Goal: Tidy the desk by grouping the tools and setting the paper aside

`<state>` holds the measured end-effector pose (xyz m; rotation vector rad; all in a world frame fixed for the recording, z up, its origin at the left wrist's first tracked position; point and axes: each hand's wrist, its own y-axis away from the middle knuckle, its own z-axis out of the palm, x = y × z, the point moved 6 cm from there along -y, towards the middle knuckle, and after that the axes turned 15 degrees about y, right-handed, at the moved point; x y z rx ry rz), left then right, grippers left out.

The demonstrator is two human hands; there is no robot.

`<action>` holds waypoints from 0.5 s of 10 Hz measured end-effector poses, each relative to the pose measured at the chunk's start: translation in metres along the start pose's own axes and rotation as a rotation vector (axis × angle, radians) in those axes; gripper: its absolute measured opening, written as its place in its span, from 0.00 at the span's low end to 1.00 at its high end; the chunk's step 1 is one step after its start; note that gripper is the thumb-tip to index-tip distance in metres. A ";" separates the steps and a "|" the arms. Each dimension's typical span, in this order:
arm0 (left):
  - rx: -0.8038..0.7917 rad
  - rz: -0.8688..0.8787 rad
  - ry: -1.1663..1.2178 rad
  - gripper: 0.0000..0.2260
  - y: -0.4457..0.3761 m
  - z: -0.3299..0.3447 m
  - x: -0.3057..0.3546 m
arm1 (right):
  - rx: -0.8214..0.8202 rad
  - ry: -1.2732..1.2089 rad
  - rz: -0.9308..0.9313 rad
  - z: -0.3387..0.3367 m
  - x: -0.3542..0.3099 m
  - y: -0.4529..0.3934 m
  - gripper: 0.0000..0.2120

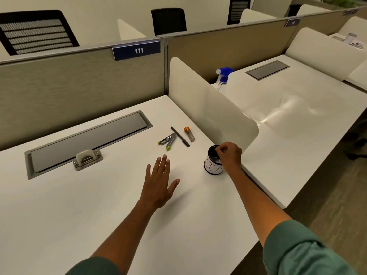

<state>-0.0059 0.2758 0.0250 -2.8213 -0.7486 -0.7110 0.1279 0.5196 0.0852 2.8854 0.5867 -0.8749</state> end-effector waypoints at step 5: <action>-0.003 -0.084 0.023 0.37 0.009 0.000 -0.023 | 0.184 0.148 -0.239 -0.005 -0.013 0.010 0.07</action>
